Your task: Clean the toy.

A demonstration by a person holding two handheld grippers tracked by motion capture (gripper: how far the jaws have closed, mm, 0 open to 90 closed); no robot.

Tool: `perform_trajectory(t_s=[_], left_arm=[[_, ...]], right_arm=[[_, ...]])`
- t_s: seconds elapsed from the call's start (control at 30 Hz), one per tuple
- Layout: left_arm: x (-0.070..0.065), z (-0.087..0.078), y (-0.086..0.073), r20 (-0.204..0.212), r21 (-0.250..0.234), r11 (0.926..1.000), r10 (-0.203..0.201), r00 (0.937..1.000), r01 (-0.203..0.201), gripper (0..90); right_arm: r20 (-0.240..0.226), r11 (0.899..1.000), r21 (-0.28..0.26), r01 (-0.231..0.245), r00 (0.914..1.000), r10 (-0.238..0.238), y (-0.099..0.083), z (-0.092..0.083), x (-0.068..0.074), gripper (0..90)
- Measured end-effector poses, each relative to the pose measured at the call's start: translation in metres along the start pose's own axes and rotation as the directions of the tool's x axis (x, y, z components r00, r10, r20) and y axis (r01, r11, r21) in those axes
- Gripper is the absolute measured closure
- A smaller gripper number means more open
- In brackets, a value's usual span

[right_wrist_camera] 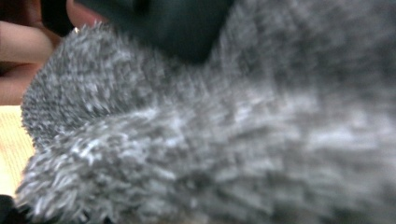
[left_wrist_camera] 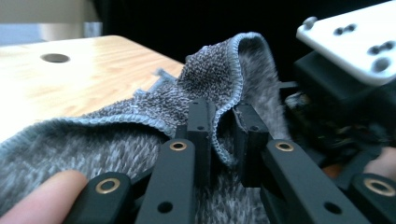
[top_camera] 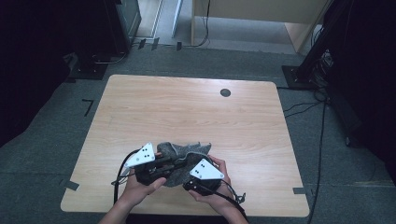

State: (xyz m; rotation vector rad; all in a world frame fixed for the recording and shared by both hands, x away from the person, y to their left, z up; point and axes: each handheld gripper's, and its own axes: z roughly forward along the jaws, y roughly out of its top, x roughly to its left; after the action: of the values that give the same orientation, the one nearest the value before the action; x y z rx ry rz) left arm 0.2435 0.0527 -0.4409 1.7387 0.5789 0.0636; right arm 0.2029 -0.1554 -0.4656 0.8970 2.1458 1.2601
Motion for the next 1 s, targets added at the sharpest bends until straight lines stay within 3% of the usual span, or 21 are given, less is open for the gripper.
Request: perform_trajectory(t_s=[0.07,0.1,0.13,0.2,0.23,0.27,0.3,0.37,0.4,0.43,0.47,0.5,0.57,0.6,0.67,0.73,0.8,0.83,0.9,0.93,1.0], left_arm=[[0.006,-0.001,-0.001,-0.022,0.002,0.9996,-0.029,0.9993,0.029,81.9],[0.018,-0.005,-0.004,-0.047,0.001,0.9954,-0.096,0.9943,0.096,82.3],[0.021,-0.008,-0.005,-0.016,-0.012,0.9919,-0.127,0.9918,0.126,82.4],[0.011,-0.006,-0.002,0.057,-0.021,0.9958,-0.088,0.9945,0.089,80.5],[0.011,-0.006,-0.002,0.057,-0.021,0.9958,-0.088,0.9945,0.089,78.9],[0.003,-0.003,-0.001,0.06,-0.01,0.9992,-0.038,0.9975,0.039,78.9],[-0.007,0.003,0.0,0.024,0.007,0.9997,0.022,0.9995,-0.023,75.5],[-0.005,0.004,-0.001,0.011,0.013,0.9999,0.009,0.9999,-0.009,74.6],[0.006,0.002,-0.003,-0.036,0.017,0.9989,-0.044,0.9984,0.045,75.2],[0.006,0.002,-0.003,-0.036,0.017,0.9989,-0.044,0.9984,0.045,75.3],[0.012,0.0,-0.004,-0.045,0.017,0.9964,-0.082,0.9956,0.083,75.3],[0.013,-0.002,-0.004,-0.011,0.001,0.9945,-0.105,0.9944,0.105,75.3],[0.006,0.0,-0.003,0.01,-0.002,0.997,-0.078,0.9969,0.078,72.3],[-0.002,0.002,-0.001,0.023,0.002,0.9994,-0.036,0.9991,0.036,72.3],[-0.012,0.006,0.002,-0.017,0.022,0.9991,0.036,0.9992,-0.036,70.9],[-0.008,0.005,0.001,-0.043,0.019,0.9996,0.02,0.9989,-0.019,74.0],[0.004,0.002,-0.003,-0.124,0.041,0.999,-0.012,0.9922,0.018,75.8],[0.001,0.003,-0.004,-0.138,0.057,0.9983,0.02,0.9903,-0.012,76.3],[-0.005,0.004,-0.003,-0.131,0.057,0.9977,0.045,0.9904,-0.038,77.1],[-0.015,0.005,0.0,-0.065,0.038,0.9972,0.067,0.9957,-0.064,74.4],[-0.018,0.006,0.001,-0.048,0.034,0.997,0.071,0.9963,-0.07,73.6]], right_arm=[[0.003,1.0,0.004,-0.005,1.0,0.005,0.0,-0.001,0.0,34.7],[-0.002,1.0,0.0,-0.005,1.0,0.005,0.0,-0.002,-0.002,34.7],[-0.008,1.0,-0.001,-0.006,0.9999,0.006,0.0,-0.002,-0.002,34.7],[-0.02,1.0,-0.004,-0.009,0.9998,0.009,0.0,-0.001,-0.002,34.7],[-0.02,1.0,-0.004,-0.009,0.9998,0.009,0.0,-0.001,-0.002,34.7],[-0.02,1.0,-0.002,-0.013,0.9997,0.013,0.0,-0.001,-0.001,34.7],[-0.017,1.0,0.006,-0.01,0.9998,0.01,-0.001,0.001,-0.001,34.7],[-0.011,1.0,0.011,-0.013,0.9999,0.013,-0.001,0.001,-0.001,34.7],[-0.01,1.0,0.014,-0.011,0.9999,0.011,-0.002,0.001,-0.002,34.7],[-0.01,1.0,0.014,-0.011,0.9999,0.011,-0.002,0.001,-0.002,34.7],[-0.01,1.0,0.013,-0.011,0.9999,0.011,-0.002,0.0,-0.002,34.7],[-0.019,1.0,0.003,-0.016,0.9997,0.016,-0.001,-0.001,-0.003,34.7],[-0.022,1.0,-0.001,-0.018,0.9996,0.018,0.0,-0.001,-0.002,34.7],[-0.024,1.0,-0.002,-0.016,0.9996,0.016,0.0,0.0,-0.003,34.7],[-0.015,1.0,0.01,-0.021,0.9997,0.021,0.0,0.002,-0.003,34.7],[-0.016,1.0,0.008,-0.02,0.9997,0.021,0.0,0.001,-0.003,34.7],[-0.019,1.0,0.005,-0.011,0.9998,0.011,0.001,-0.002,-0.002,34.7],[-0.02,1.0,0.005,-0.007,0.9998,0.007,0.001,-0.002,-0.002,34.7],[-0.022,1.0,0.012,-0.004,0.9998,0.004,0.001,-0.001,-0.001,34.7],[-0.024,1.0,0.013,-0.008,0.9997,0.008,0.0,0.001,-0.002,34.7],[-0.022,1.0,0.014,-0.009,0.9997,0.01,0.0,0.001,-0.002,34.7]])
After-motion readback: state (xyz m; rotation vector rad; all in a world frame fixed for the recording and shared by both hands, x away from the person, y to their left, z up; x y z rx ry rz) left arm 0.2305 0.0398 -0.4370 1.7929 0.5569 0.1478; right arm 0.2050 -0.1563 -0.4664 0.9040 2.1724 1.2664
